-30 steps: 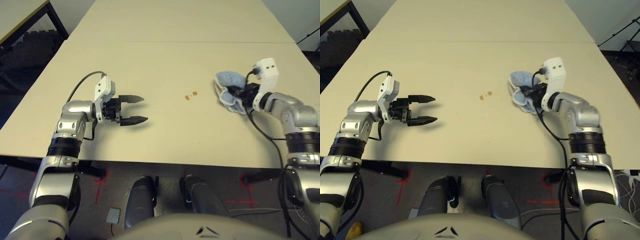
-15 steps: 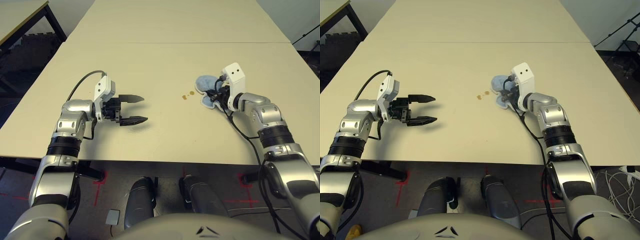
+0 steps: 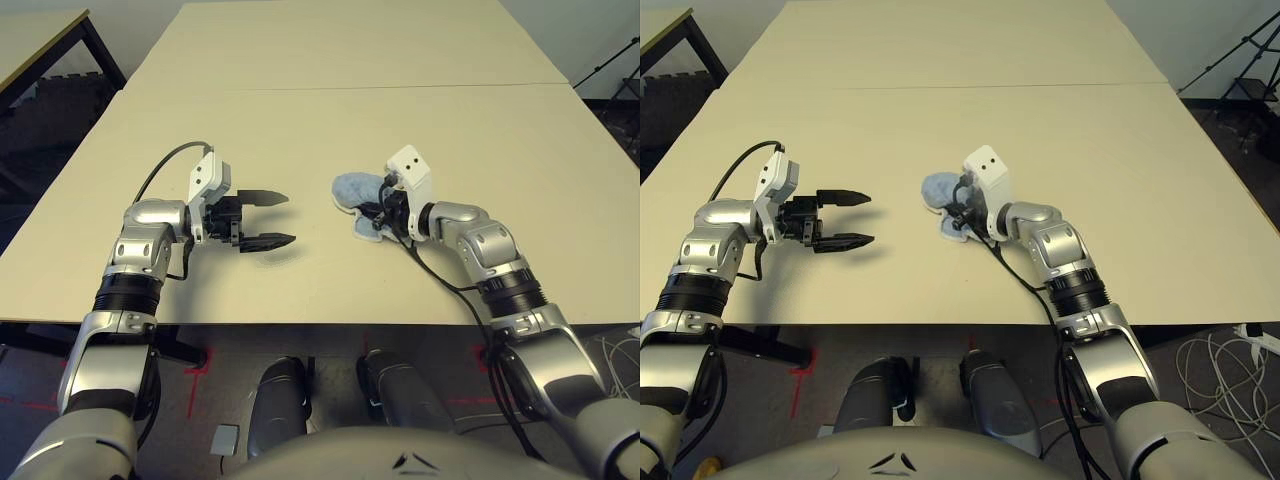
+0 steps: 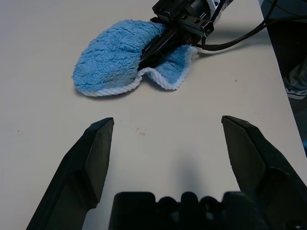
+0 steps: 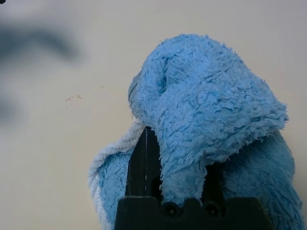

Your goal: Wipe the water off the table with a rag.

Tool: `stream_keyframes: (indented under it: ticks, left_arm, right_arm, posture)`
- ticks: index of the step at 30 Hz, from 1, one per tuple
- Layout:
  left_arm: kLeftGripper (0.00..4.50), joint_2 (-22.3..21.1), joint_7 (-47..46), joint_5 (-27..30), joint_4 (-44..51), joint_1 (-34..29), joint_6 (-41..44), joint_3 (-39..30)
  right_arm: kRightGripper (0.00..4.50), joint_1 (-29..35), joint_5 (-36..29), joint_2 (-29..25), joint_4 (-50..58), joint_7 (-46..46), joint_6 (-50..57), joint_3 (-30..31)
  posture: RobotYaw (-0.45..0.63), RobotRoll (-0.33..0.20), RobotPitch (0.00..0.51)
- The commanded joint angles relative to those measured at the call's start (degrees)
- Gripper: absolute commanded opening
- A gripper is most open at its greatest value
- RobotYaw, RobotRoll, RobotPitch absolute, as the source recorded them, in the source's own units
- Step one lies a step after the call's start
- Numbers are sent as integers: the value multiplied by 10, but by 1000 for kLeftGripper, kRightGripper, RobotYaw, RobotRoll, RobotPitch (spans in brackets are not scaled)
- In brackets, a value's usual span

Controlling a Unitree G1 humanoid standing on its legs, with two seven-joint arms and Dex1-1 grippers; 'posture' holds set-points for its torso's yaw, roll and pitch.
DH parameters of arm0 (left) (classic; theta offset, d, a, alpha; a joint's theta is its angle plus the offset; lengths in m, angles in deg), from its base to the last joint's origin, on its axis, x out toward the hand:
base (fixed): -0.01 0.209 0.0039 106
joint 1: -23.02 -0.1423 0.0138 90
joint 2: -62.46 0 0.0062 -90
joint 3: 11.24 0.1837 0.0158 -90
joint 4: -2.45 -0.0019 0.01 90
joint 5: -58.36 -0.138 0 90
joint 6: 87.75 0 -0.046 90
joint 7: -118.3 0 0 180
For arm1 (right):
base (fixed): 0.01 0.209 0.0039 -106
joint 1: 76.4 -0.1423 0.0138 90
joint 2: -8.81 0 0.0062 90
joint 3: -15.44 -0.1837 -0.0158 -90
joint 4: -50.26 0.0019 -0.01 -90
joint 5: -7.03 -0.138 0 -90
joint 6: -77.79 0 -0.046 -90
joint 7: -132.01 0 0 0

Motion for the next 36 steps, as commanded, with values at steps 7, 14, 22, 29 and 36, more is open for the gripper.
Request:
stream_keyframes:
  ticks: [7,14,22,29,36]
  left_arm:
    - [4500,1,-1,-6,6,-11,-1,6]
    - [4500,3,-1,-7,0,-6,-3,7]
    - [4500,2,0,-7,0,-8,-4,6]
    - [4500,3,1,-9,-9,-2,-6,6]
    - [4500,5,3,-13,-19,6,-9,7]
  right_arm:
    - [73,-49,49,-124,-116,-2,-53,-13]
    - [73,-73,43,-187,-161,-1,-73,-48]
    - [72,-77,-17,-247,-129,32,-29,-133]
    - [72,-70,-44,-338,-114,78,6,-181]
    - [72,-50,-40,-367,-139,108,9,-169]
  posture:
    - [-242,0,114]
    - [-245,0,114]
    - [-248,0,115]
    - [-259,0,111]
    - [-263,0,105]
